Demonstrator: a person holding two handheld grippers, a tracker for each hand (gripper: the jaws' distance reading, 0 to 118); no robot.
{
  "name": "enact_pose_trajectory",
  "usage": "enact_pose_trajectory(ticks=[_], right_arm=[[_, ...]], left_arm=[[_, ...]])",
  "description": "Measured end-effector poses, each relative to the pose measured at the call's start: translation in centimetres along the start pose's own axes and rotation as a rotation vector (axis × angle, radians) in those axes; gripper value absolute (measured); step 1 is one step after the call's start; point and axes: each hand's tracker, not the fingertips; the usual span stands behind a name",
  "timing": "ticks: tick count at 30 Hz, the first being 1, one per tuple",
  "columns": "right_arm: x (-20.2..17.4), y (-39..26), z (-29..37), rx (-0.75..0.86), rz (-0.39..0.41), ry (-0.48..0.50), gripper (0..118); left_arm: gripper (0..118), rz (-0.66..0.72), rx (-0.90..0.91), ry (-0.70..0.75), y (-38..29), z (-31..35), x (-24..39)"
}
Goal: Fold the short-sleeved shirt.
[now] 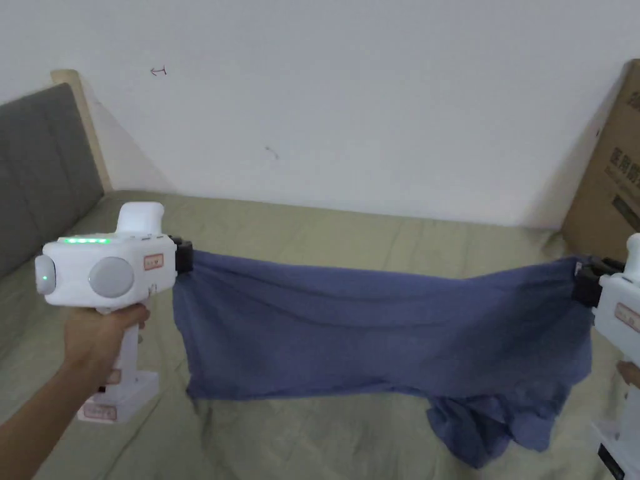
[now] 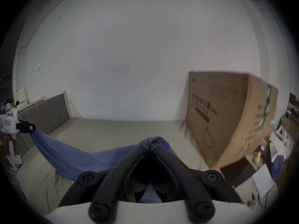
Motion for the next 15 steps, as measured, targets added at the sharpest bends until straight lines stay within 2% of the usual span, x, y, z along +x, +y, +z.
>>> enact_pose_trajectory(ticks=[4, 15], right_arm=[[0.5, -5.7, 3.1, -0.080, -0.031, 0.018, 0], [0.3, -18.5, 17.0, -0.297, -0.147, 0.065, 0]], left_arm=[[1, 0.001, -0.079, -0.015, -5.9, 1.8, -1.3], [1, 0.086, -0.292, 0.028, -21.3, 11.1, -3.7]])
